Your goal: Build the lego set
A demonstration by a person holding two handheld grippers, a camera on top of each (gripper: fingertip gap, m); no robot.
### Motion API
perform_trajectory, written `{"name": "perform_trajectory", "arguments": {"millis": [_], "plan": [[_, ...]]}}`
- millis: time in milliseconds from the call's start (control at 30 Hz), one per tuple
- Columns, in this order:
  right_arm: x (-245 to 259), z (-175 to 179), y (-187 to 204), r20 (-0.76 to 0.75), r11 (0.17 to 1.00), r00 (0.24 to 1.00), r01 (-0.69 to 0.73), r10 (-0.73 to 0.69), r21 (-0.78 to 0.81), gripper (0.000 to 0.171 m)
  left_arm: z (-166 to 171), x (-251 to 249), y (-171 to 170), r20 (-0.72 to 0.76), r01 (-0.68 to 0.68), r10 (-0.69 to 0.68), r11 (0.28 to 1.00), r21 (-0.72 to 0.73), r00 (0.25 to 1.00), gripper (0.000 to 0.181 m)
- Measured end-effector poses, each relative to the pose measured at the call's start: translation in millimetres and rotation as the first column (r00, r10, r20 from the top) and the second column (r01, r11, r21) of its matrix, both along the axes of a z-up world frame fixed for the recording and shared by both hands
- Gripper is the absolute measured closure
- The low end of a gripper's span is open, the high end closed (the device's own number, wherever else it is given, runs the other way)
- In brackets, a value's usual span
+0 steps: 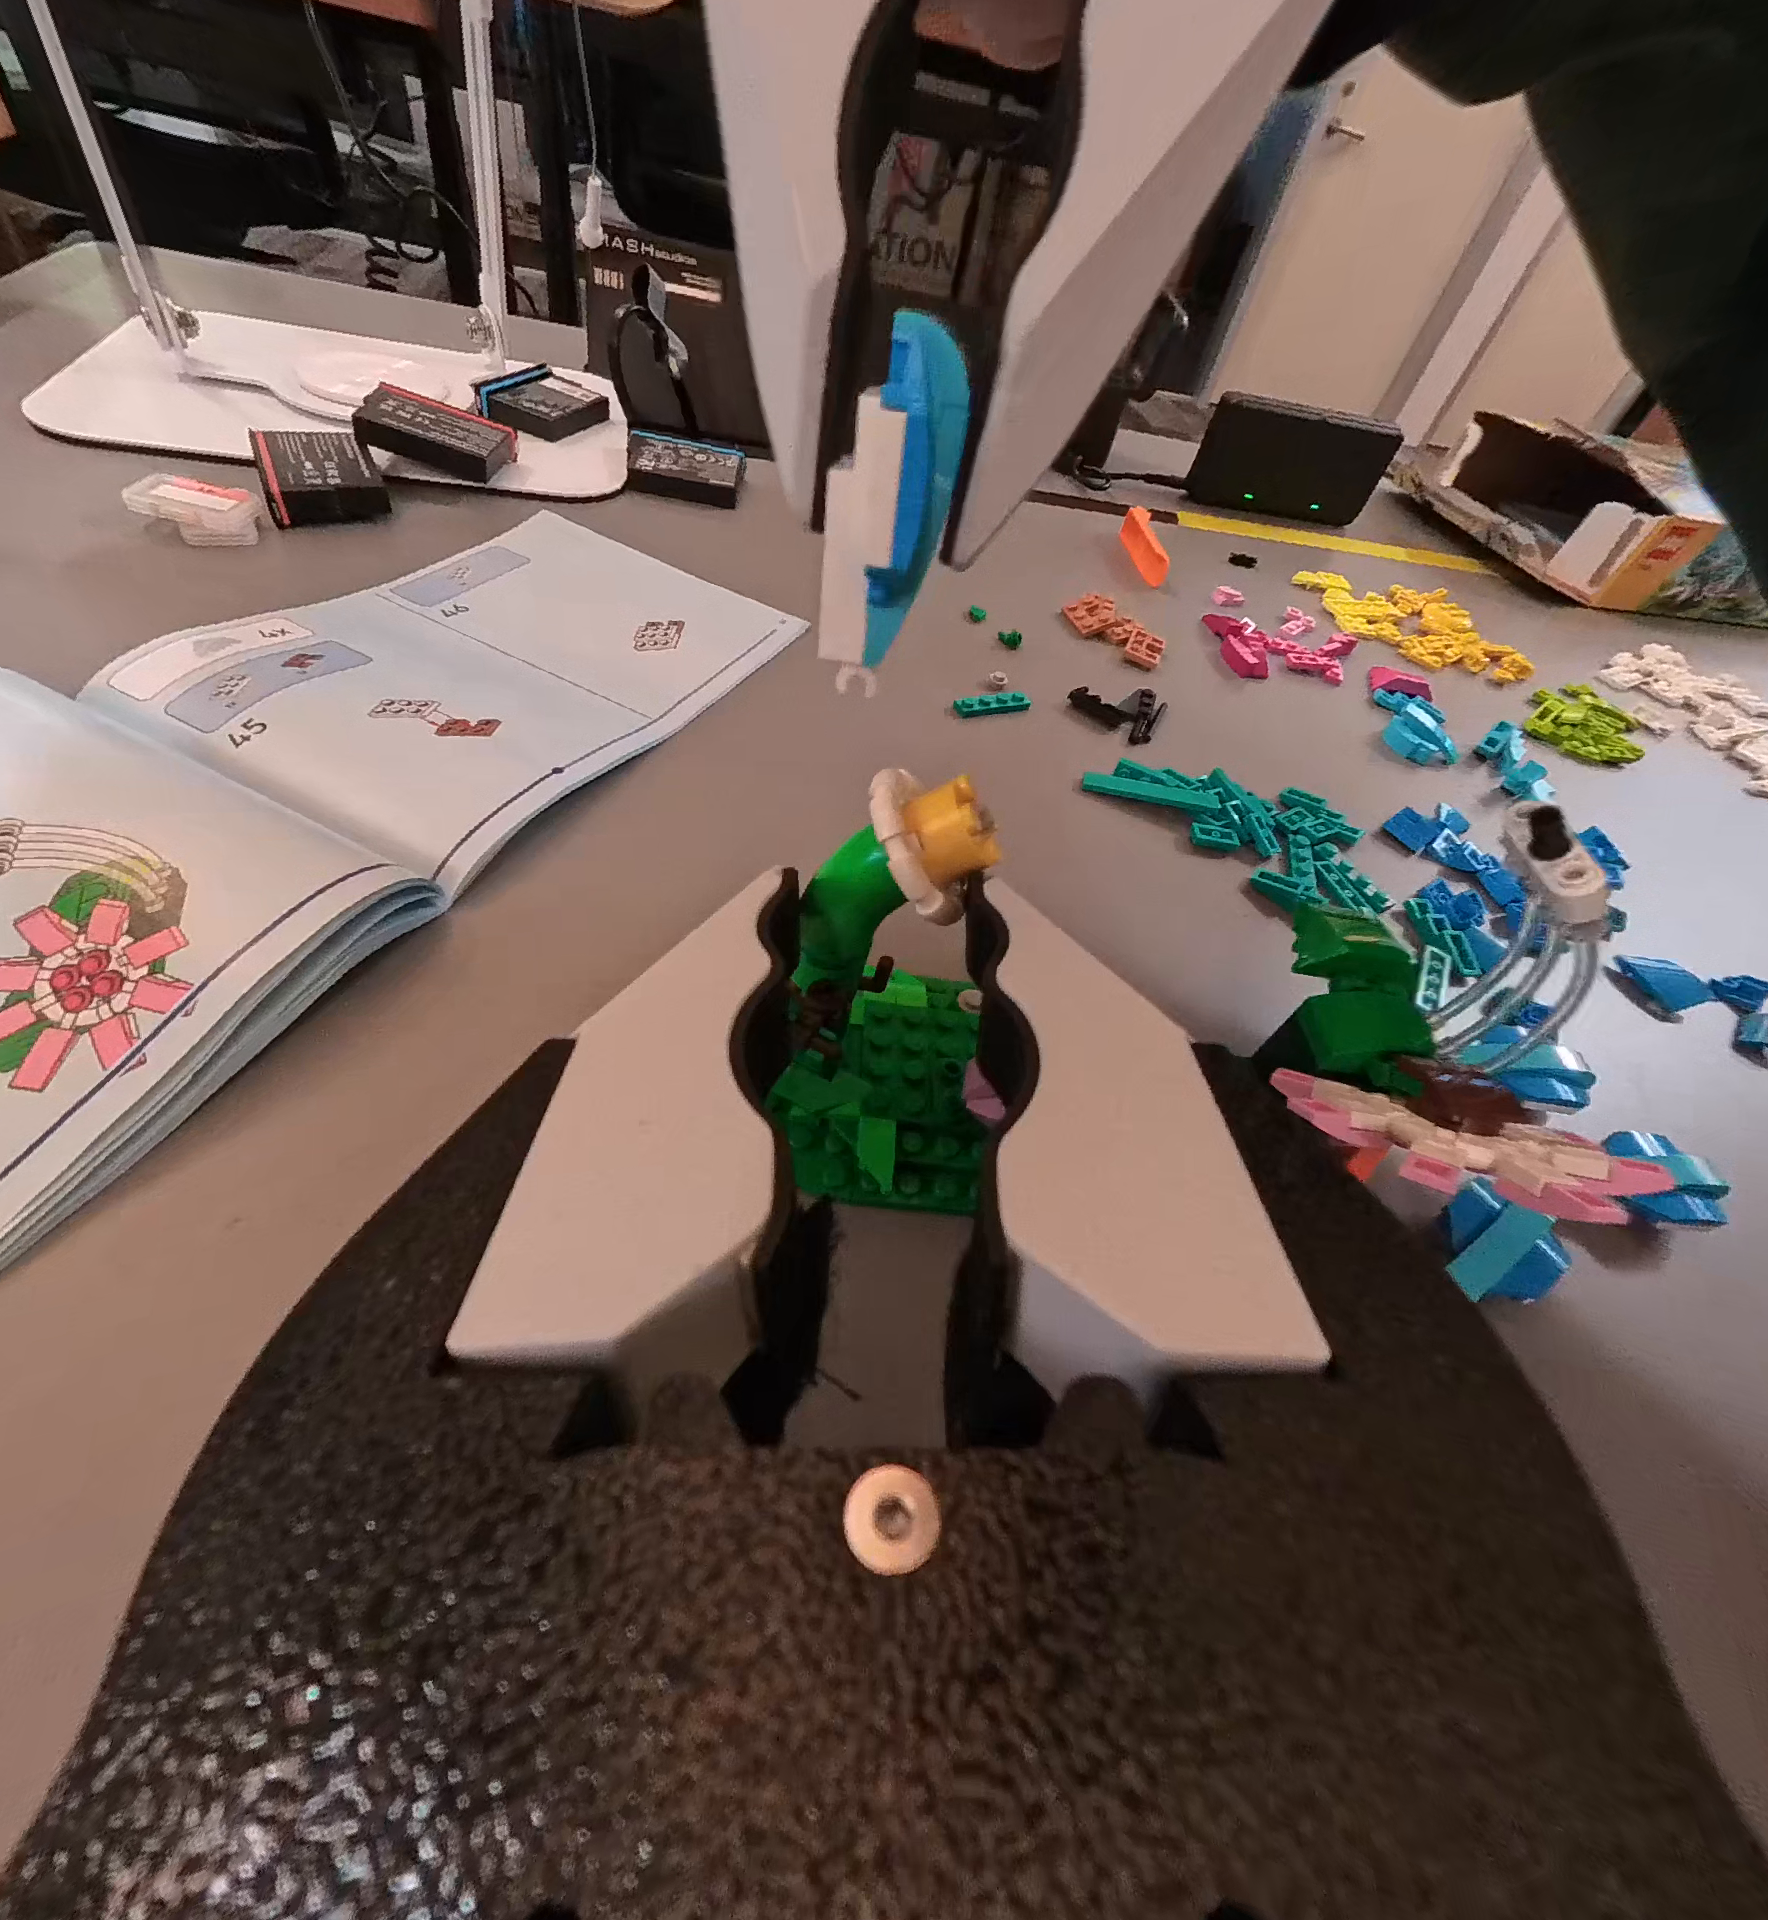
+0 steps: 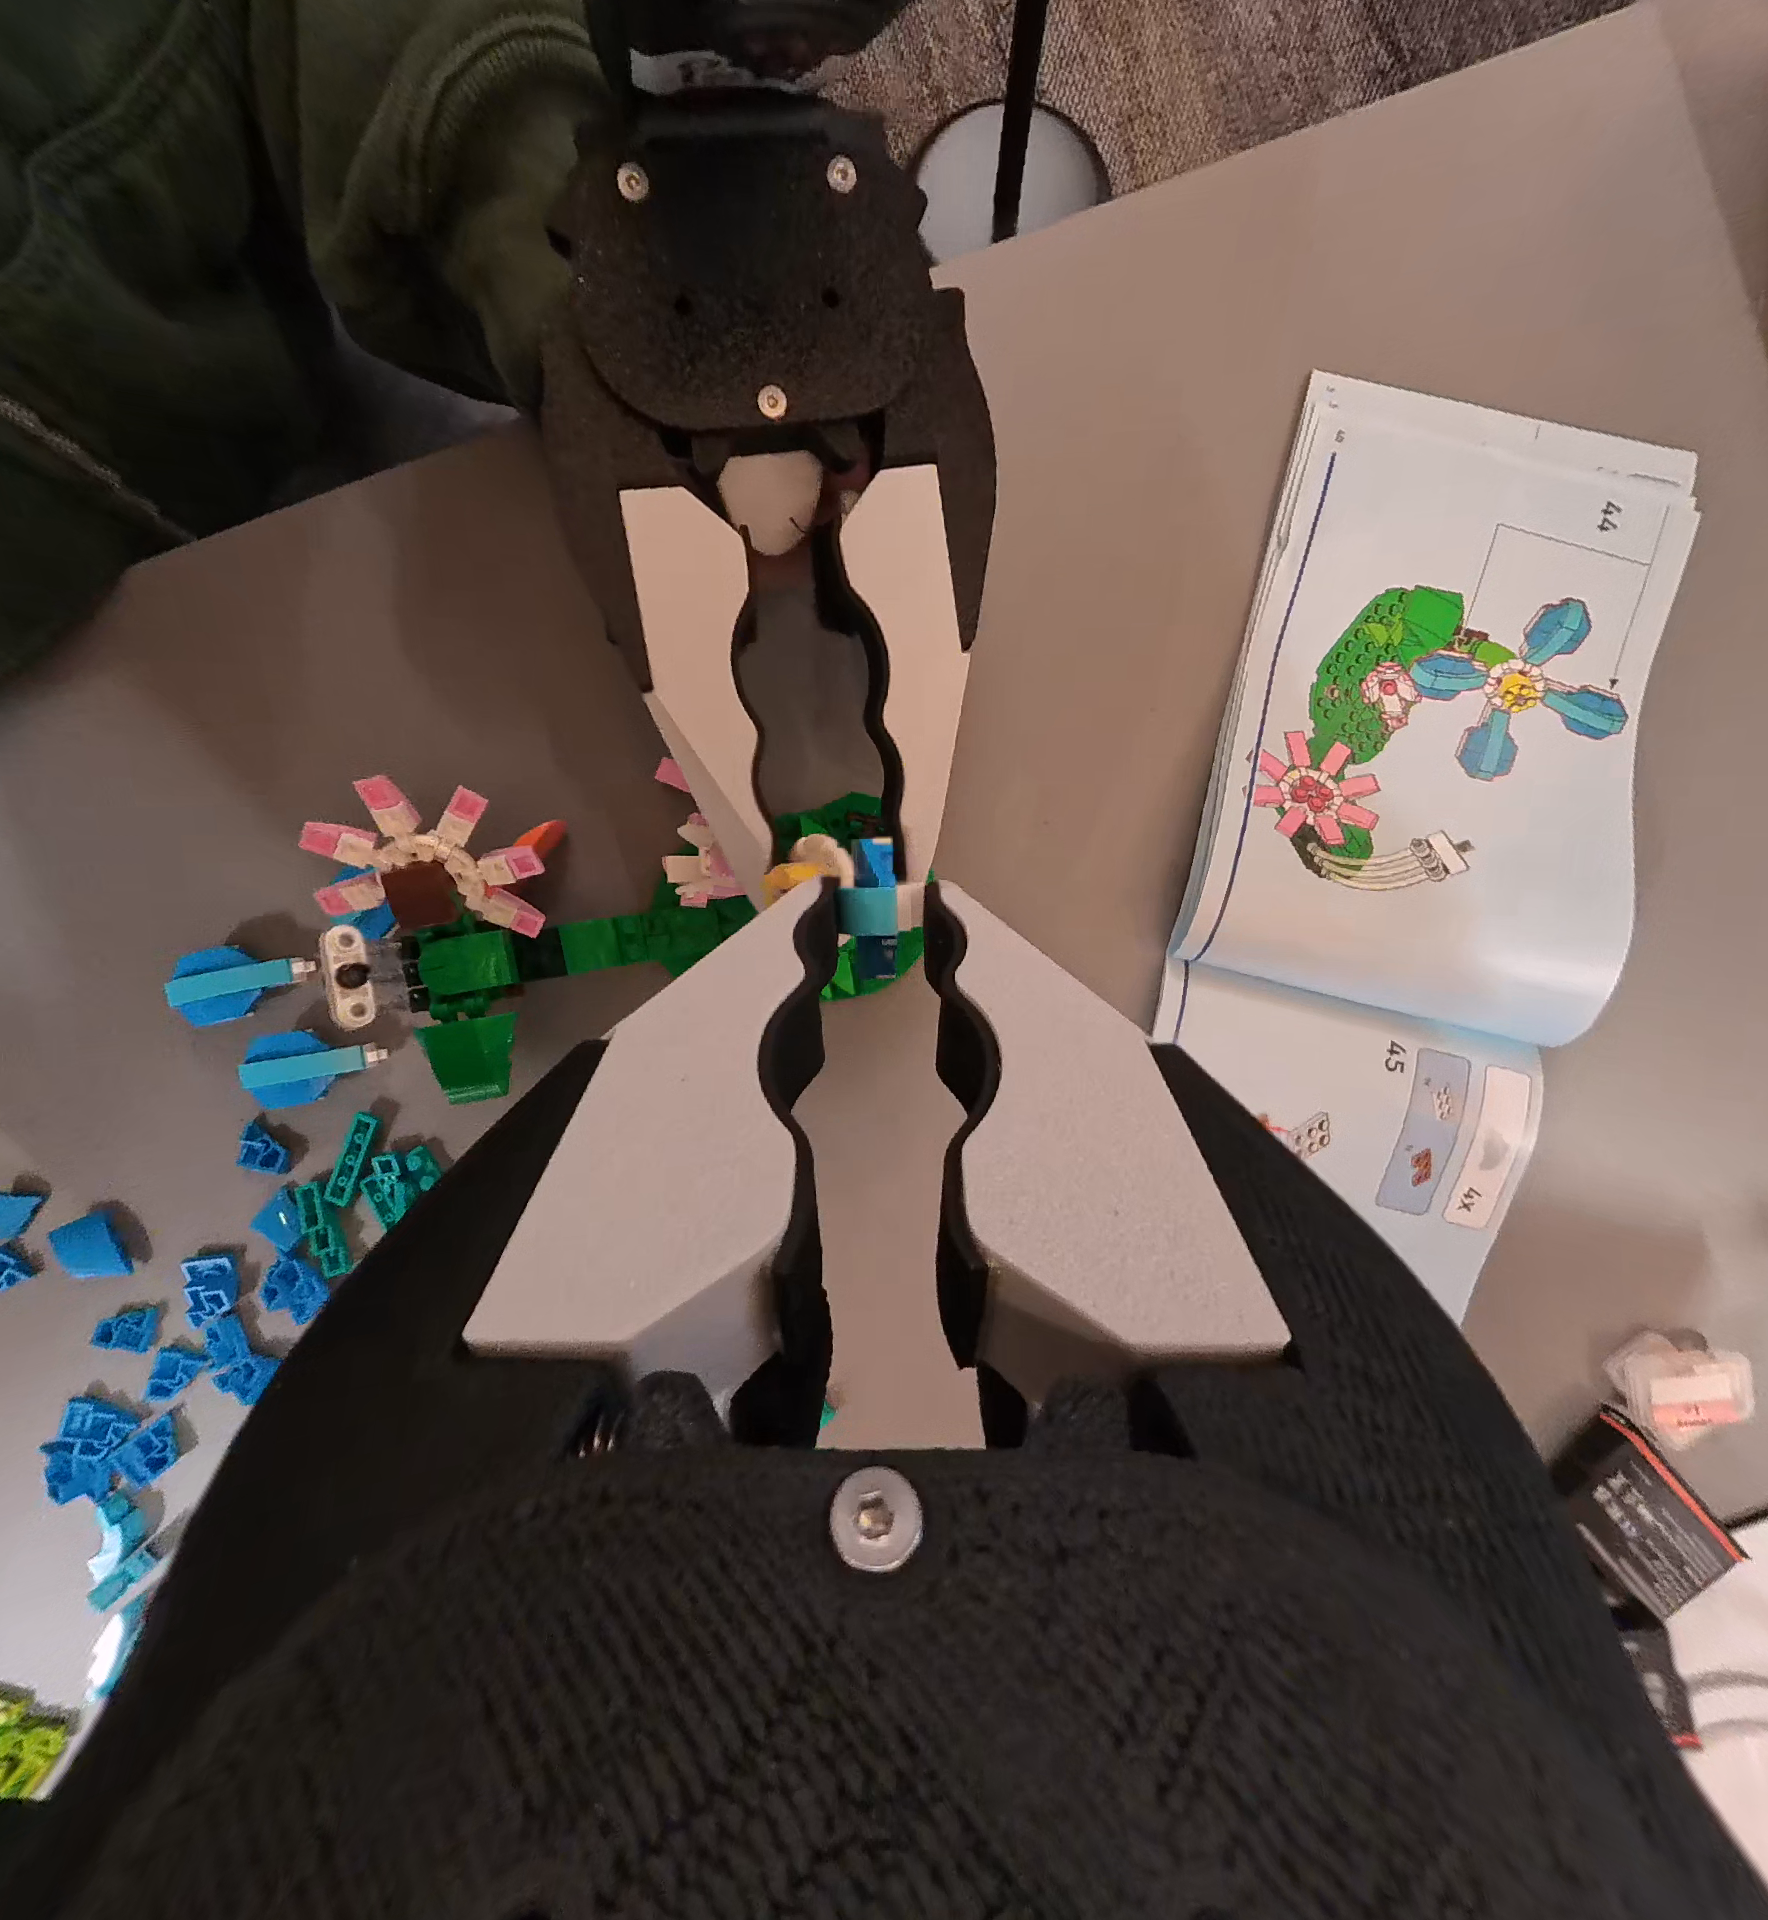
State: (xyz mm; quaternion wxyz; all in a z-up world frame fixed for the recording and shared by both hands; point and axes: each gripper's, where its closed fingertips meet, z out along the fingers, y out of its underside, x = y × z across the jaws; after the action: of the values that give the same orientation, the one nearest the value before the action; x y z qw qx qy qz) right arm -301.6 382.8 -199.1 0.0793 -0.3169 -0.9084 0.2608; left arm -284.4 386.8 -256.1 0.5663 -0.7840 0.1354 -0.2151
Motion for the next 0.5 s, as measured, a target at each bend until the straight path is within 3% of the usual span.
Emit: {"name": "perform_trajectory", "arguments": {"millis": [233,500], "plan": [[-0.4,2.2,-1.0,-0.017,1.0,1.0,-0.009,0.009,-0.012,0.157,6.0,-0.1,-2.6,0.027,0.011,-0.012,0.999,0.033,1.0,0.136],[6.2,-9.4,-7.8,0.068,0.997,0.997,-0.04,0.045,-0.068,0.157,4.1,6.1,1.9,-0.011,0.033,-0.033,0.999,0.037,0.999,0.143]]}}
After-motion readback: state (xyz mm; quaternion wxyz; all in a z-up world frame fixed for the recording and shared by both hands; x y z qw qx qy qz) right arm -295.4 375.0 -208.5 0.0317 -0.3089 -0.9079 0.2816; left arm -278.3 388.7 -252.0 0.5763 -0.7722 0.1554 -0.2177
